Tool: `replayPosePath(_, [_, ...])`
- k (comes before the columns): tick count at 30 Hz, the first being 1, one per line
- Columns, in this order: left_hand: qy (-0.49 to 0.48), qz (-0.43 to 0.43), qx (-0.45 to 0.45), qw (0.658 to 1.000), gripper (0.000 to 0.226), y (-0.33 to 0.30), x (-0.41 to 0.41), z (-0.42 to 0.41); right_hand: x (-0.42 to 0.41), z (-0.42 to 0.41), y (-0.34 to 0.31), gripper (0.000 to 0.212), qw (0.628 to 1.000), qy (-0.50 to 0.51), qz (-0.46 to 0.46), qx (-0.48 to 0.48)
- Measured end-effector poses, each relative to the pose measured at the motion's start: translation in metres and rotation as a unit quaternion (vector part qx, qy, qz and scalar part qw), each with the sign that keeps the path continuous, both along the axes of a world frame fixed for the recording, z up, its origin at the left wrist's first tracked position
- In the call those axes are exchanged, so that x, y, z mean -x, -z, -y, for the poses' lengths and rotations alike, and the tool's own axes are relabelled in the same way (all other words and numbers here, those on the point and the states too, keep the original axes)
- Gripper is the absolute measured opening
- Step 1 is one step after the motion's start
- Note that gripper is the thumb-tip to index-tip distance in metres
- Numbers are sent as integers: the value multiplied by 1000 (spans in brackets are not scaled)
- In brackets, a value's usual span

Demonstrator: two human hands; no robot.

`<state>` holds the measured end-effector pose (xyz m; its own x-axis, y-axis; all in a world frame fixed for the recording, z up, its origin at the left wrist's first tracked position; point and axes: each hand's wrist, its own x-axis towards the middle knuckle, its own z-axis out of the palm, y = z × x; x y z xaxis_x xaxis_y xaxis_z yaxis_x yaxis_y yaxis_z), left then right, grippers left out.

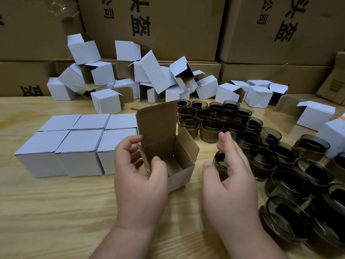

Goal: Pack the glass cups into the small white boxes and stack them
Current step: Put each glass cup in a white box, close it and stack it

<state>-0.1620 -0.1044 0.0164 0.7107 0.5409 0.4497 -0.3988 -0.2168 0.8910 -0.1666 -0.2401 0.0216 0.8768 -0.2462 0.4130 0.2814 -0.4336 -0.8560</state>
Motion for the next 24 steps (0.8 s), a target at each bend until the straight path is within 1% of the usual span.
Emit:
replayPosePath(4, [-3,9,1,1000,45,0,0,-1,2,-4,-3,76,999,39,-11,35])
replayPosePath(7, [-5,11,4,1000,45,1,-1,-1,-1,-1,0,73,997,31,-62,16])
replayPosePath(10, [-7,11,5,1000,45,1,-1,-1,-3,2,2,65,998,28,-51,9])
replayPosePath(13, [-8,10,8,1000,45,2,-1,-1,-6,4,5,53,996,53,-32,60])
replayPosePath(15, [-9,9,6,1000,45,1,-1,-2,-9,6,8,49,991,49,-63,108])
replayPosePath(18, [-13,7,4,1000,44,1,-1,-2,-13,7,11,54,979,-7,-129,158])
replayPosePath(20, [-13,7,6,1000,43,1,-1,-2,-15,6,12,52,973,-33,-141,177])
replayPosePath(22, [-10,8,9,1000,44,0,0,-2,-17,5,14,42,972,-32,-139,187])
replayPosePath(24, [-7,8,11,1000,44,1,0,-2,-18,4,15,28,972,-20,-137,188])
